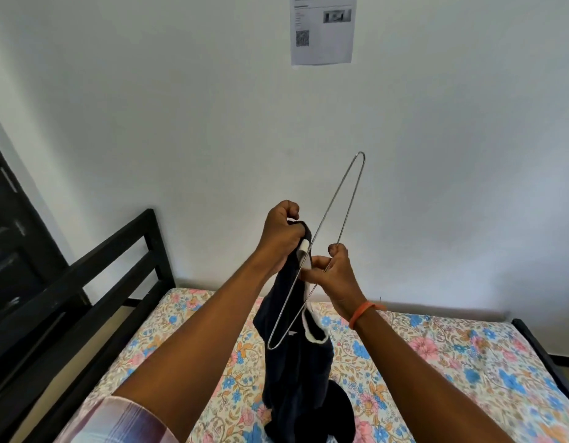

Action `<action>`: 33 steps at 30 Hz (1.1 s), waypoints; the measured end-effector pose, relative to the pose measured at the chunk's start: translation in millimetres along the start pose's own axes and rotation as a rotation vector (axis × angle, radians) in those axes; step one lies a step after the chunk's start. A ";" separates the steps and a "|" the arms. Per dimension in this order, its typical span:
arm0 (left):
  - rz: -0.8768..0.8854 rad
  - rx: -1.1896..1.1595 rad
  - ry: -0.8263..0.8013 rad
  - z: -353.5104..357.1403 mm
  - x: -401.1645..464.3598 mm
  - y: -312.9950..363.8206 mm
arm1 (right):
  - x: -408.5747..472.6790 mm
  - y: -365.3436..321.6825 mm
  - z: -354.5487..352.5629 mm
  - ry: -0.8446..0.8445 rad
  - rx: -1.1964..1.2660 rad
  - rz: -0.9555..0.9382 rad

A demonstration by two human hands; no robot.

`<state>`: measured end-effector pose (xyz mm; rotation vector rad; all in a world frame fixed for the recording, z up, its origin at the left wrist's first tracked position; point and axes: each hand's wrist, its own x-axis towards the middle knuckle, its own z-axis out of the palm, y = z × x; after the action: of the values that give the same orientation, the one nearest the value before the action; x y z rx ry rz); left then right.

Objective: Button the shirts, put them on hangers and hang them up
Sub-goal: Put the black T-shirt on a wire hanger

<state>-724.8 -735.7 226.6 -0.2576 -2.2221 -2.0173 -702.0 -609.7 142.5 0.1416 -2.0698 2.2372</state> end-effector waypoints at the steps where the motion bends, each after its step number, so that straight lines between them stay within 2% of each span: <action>1: 0.003 0.035 0.001 -2.6 -0.1 -0.4 | 1.9 -2.4 -0.7 0.001 -0.055 -0.019; 2: 0.022 0.107 0.001 -7.3 0.5 -3.0 | 3.7 -5.0 -2.0 0.006 -0.106 -0.033; 6: 0.198 0.644 0.036 -30.9 3.9 -21.8 | 12.4 -15.4 -11.6 -0.031 -0.236 -0.039; 9: 0.158 1.058 0.082 -31.2 -4.5 -29.7 | 17.9 -20.5 -18.1 -0.077 -0.267 -0.036; 11: 0.108 1.149 0.086 -21.9 -12.1 -32.0 | 20.1 -21.6 -17.2 -0.097 -0.301 -0.050; 13: -0.020 1.008 0.064 -8.2 -21.2 -36.1 | 20.5 -21.7 -15.3 -0.058 -0.348 -0.061; 15: -0.186 0.635 0.052 5.9 -31.5 -47.4 | 20.3 -23.9 -15.2 0.007 -0.340 -0.059; 17: -0.251 0.303 0.108 17.3 -43.4 -59.0 | 21.6 -25.2 -18.3 0.028 -0.251 -0.008; 18: -0.242 0.245 0.132 21.8 -46.5 -64.5 | 22.0 -26.3 -19.4 0.024 -0.206 0.023; 24: 0.005 0.419 0.127 36.1 -35.8 -65.5 | 24.0 -30.0 -27.3 0.018 -0.237 0.083; 28: 0.045 0.531 0.138 36.9 -26.0 -62.4 | 21.7 -31.0 -34.8 0.056 -0.144 0.129; 33: 0.056 0.452 -0.018 43.1 -25.1 -63.6 | 19.4 -32.2 -42.9 0.026 -0.064 0.131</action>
<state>-712.9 -699.7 155.3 -0.2819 -2.5660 -1.4347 -717.4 -564.4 173.6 -0.0282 -2.1935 2.2274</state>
